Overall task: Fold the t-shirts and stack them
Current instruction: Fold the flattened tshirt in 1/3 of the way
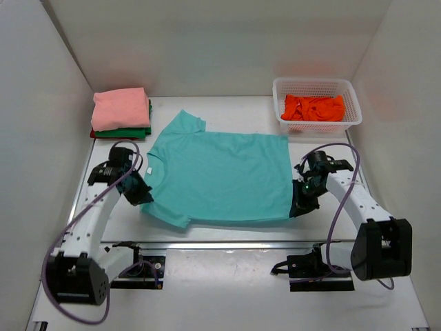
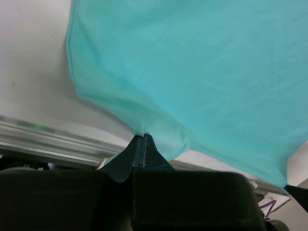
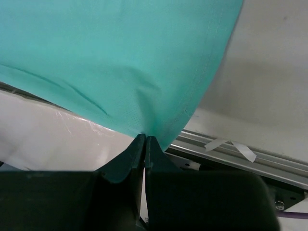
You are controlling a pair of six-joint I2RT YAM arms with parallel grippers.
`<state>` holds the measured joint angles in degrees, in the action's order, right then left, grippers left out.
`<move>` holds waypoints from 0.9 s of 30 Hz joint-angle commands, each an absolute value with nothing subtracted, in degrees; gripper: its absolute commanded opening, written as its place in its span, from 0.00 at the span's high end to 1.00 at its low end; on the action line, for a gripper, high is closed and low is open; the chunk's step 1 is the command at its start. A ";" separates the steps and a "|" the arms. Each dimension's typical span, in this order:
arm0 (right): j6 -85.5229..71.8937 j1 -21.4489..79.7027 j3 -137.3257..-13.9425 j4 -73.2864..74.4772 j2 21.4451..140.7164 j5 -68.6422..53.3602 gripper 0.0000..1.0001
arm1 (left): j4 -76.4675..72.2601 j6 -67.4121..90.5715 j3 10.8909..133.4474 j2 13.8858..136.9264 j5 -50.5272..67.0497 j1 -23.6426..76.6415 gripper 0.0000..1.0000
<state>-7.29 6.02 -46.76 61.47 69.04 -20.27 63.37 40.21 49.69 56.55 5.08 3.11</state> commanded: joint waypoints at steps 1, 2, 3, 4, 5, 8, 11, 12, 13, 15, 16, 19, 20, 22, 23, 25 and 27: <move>-6.59 4.75 -50.79 57.93 72.50 -20.04 1.00 | 55.12 39.82 54.31 63.51 4.22 2.55 1.00; -6.85 4.49 -51.76 56.53 74.08 -19.26 1.00 | 54.67 38.86 55.97 66.33 4.39 2.37 1.00; -6.42 4.22 -52.55 55.56 75.57 -19.34 1.00 | 53.80 38.41 57.81 67.49 3.61 1.85 1.00; -6.68 3.96 -53.52 54.85 76.19 -19.34 1.00 | 53.01 37.97 58.79 70.28 3.60 1.32 1.00; -6.68 3.61 -55.00 54.15 77.25 -18.90 1.00 | 52.65 37.53 60.54 72.84 3.43 1.06 1.00; -7.12 1.68 -56.94 51.42 79.97 -18.81 1.00 | 50.89 37.26 65.91 78.99 3.43 0.35 1.00; -7.56 0.27 -59.05 49.40 81.82 -18.46 1.00 | 50.01 37.00 70.92 85.05 3.43 0.62 1.00; -7.47 0.09 -59.32 48.26 82.78 -18.20 1.00 | 49.84 37.09 72.67 87.08 3.60 0.88 1.00; -7.64 0.09 -59.76 47.47 83.31 -17.93 1.00 | 49.83 36.92 74.25 88.14 3.78 0.97 1.00; -7.91 0.09 -59.77 44.31 84.11 -17.75 1.00 | 49.57 37.09 76.37 90.52 4.04 0.88 1.00; -7.74 -1.22 -59.77 43.51 84.63 -17.75 1.00 | 49.22 37.00 77.25 92.18 3.96 0.70 1.00; -8.09 -1.93 -60.29 39.73 87.45 -18.37 1.00 | 49.22 36.74 80.42 96.14 4.05 0.18 1.00; -8.26 -1.50 -60.55 39.03 88.41 -18.20 1.00 | 49.48 36.91 80.59 97.28 3.78 0.44 1.00; -8.26 -1.50 -60.99 38.24 89.64 -18.63 1.00 | 49.74 36.74 82.00 98.61 3.87 0.35 1.00; -7.83 -1.49 -61.43 37.80 90.52 -19.07 1.00 | 50.27 36.91 82.35 99.22 4.04 0.00 1.00; -8.09 -1.58 -62.40 37.62 92.37 -19.34 0.99 | 50.89 36.65 83.23 100.10 3.52 0.26 1.00; -7.74 -1.32 -63.27 37.09 93.60 -19.16 1.00 | 51.24 36.65 83.32 100.90 3.43 0.18 1.00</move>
